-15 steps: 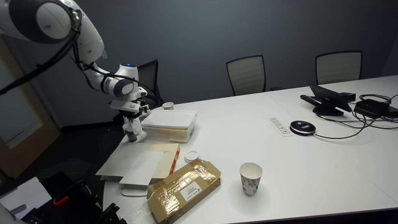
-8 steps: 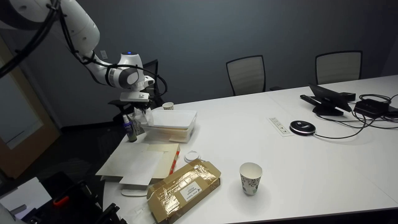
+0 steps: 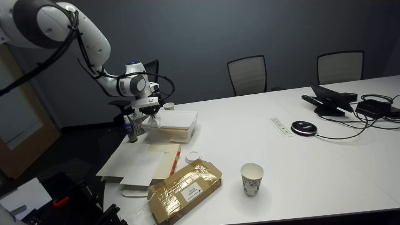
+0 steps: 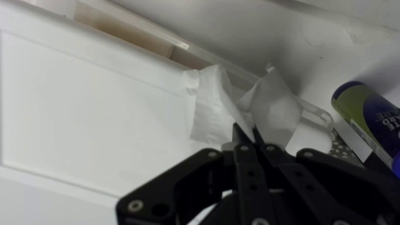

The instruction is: Use the tissue to wipe the top of the container

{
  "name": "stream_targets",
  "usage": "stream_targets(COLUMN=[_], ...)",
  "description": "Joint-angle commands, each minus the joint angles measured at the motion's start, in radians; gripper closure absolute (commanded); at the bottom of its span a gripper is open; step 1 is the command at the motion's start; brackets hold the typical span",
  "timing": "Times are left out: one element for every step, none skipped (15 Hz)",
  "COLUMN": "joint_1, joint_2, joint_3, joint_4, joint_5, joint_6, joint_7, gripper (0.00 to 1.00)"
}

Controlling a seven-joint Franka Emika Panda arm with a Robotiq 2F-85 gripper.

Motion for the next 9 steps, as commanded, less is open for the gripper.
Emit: stream_targets(joint_1=[0.044,0.048,0.05,0.052,0.056,0.061,0.065,0.07,0.075], joint_2=[0.111,0.132,0.149,0.161,0.169,0.176,0.185,0.193,0.206], joint_3=[-0.01,-0.003,0.006,0.011,0.015,0.018,0.018,0.017,0.013], joint_4=[0.134,0.161,0.184,0.207,0.227,0.248,0.268,0.287,0.306], joint_5=[-0.043,-0.043,-0.039,-0.038,-0.037,-0.038,-0.04,-0.041,-0.043], joint_6=[-0.029,-0.031,-0.03,-0.03,-0.031,-0.032,-0.033,-0.037,-0.04], joint_7=[0.01,0.007,0.002,-0.003,-0.005,-0.007,-0.008,-0.009,-0.009], gripper=[1.0,1.0,1.0,1.0,1.0,1.0,1.0,1.0,1.0])
